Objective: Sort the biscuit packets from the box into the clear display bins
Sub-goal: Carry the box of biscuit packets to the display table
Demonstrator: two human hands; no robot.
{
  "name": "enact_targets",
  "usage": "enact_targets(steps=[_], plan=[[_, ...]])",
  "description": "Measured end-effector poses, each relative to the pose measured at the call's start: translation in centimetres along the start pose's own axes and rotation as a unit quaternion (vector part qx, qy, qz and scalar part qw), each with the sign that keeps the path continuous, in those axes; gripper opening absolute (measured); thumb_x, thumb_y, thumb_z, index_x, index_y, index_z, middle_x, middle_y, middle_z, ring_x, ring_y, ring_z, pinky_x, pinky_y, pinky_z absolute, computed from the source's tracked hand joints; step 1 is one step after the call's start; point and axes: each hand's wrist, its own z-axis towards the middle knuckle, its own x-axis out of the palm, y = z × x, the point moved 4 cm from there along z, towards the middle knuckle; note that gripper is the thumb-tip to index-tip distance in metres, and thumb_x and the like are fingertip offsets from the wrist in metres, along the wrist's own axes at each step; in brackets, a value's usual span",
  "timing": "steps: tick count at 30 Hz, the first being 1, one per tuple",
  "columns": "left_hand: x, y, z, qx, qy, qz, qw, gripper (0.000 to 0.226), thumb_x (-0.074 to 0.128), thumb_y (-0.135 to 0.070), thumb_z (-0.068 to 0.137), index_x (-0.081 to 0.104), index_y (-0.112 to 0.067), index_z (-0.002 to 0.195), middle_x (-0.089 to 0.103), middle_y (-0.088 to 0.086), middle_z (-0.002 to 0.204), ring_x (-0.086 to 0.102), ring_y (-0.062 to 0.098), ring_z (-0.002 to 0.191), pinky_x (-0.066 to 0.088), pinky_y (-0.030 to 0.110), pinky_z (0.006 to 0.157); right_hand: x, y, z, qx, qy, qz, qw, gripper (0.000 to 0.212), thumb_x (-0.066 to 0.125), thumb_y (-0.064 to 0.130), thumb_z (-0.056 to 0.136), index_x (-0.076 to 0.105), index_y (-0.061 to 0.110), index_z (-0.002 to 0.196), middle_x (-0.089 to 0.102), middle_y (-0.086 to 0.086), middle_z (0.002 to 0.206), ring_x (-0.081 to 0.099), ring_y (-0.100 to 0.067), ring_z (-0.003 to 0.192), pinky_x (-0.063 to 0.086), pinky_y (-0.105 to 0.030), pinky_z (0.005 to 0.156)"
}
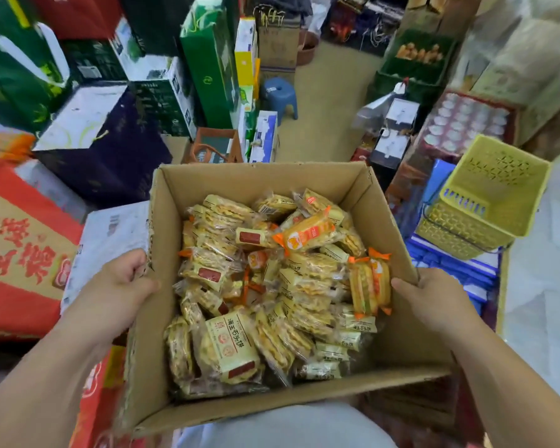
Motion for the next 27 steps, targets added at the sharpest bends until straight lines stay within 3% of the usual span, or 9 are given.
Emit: enact_targets(steps=[9, 14, 16, 19, 21, 22, 25, 27], plan=[[2.6, -12.3, 22.7, 0.057, 0.073, 0.071, 0.993, 0.047, 0.063, -0.004, 0.091, 0.031, -0.027, 0.066, 0.025, -0.013, 0.059, 0.025, 0.007, 0.050, 0.021, 0.029, 0.053, -5.5, 7.6, 14.1, 0.067, -0.077, 0.024, 0.994, 0.031, 0.069, 0.027, 0.094, 0.066, 0.007, 0.071, 0.060, -0.005, 0.057, 0.060, -0.034, 0.066, 0.032, -0.032, 0.051], [5.1, -17.6, 31.5, 0.049, 0.117, 0.067, 0.990, 0.046, 0.062, -0.002, 0.094, 0.033, -0.024, 0.067, 0.031, 0.003, 0.072, 0.029, 0.020, 0.063, 0.022, 0.038, 0.061, -7.1, 9.5, 20.2, 0.120, -0.090, 0.031, 0.988, 0.036, 0.067, 0.033, 0.095, 0.060, 0.013, 0.066, 0.059, -0.002, 0.058, 0.060, -0.028, 0.063, 0.033, -0.030, 0.051], [6.4, -18.8, 34.7, 0.037, 0.132, 0.073, 0.988, 0.035, 0.062, -0.004, 0.094, 0.037, -0.016, 0.074, 0.040, 0.011, 0.074, 0.038, 0.025, 0.066, 0.030, 0.043, 0.063, -7.5, 9.8, 22.9, 0.135, -0.085, 0.038, 0.986, 0.038, 0.067, 0.033, 0.095, 0.059, 0.013, 0.064, 0.059, -0.001, 0.056, 0.058, -0.021, 0.058, 0.031, -0.029, 0.050], [8.8, -20.5, 39.1, 0.017, 0.138, 0.101, 0.985, 0.015, 0.062, -0.009, 0.095, 0.049, -0.001, 0.096, 0.055, 0.037, 0.089, 0.057, 0.043, 0.073, 0.046, 0.059, 0.068, -8.3, 10.1, 27.8, 0.138, -0.076, 0.026, 0.987, 0.034, 0.066, 0.035, 0.095, 0.063, 0.014, 0.069, 0.062, -0.001, 0.061, 0.060, -0.019, 0.061, 0.032, -0.026, 0.049], [10.8, -21.7, 42.1, 0.003, 0.132, 0.114, 0.985, 0.017, 0.061, -0.012, 0.096, 0.052, 0.000, 0.103, 0.057, 0.038, 0.098, 0.061, 0.057, 0.085, 0.049, 0.075, 0.079, -9.0, 10.0, 31.8, 0.138, -0.060, 0.029, 0.988, 0.034, 0.065, 0.035, 0.096, 0.064, 0.013, 0.071, 0.063, -0.002, 0.063, 0.062, -0.022, 0.062, 0.036, -0.028, 0.051], [11.9, -22.6, 43.4, -0.003, 0.128, 0.116, 0.985, 0.015, 0.061, -0.012, 0.096, 0.053, -0.001, 0.103, 0.059, 0.038, 0.099, 0.061, 0.058, 0.090, 0.048, 0.076, 0.084, -9.4, 10.0, 34.0, 0.138, -0.055, 0.032, 0.988, 0.034, 0.064, 0.035, 0.096, 0.064, 0.013, 0.071, 0.064, -0.003, 0.063, 0.062, -0.022, 0.062, 0.038, -0.029, 0.052], [15.4, -25.7, 48.4, -0.008, 0.121, 0.108, 0.987, 0.006, 0.061, -0.009, 0.097, 0.059, -0.012, 0.092, 0.062, 0.033, 0.096, 0.062, 0.048, 0.083, 0.050, 0.058, 0.077, -11.4, 9.9, 41.0, 0.135, -0.046, 0.042, 0.989, 0.031, 0.064, 0.034, 0.097, 0.064, 0.013, 0.073, 0.066, -0.002, 0.065, 0.063, -0.021, 0.065, 0.040, -0.029, 0.054], [17.8, -28.8, 51.9, -0.003, 0.122, 0.100, 0.987, 0.009, 0.061, -0.006, 0.097, 0.054, -0.007, 0.091, 0.059, 0.025, 0.086, 0.054, 0.035, 0.076, 0.040, 0.046, 0.074, -13.5, 9.9, 45.6, 0.136, -0.042, 0.045, 0.989, 0.028, 0.063, 0.034, 0.097, 0.065, 0.015, 0.077, 0.067, -0.002, 0.070, 0.064, -0.024, 0.071, 0.044, -0.032, 0.059]])
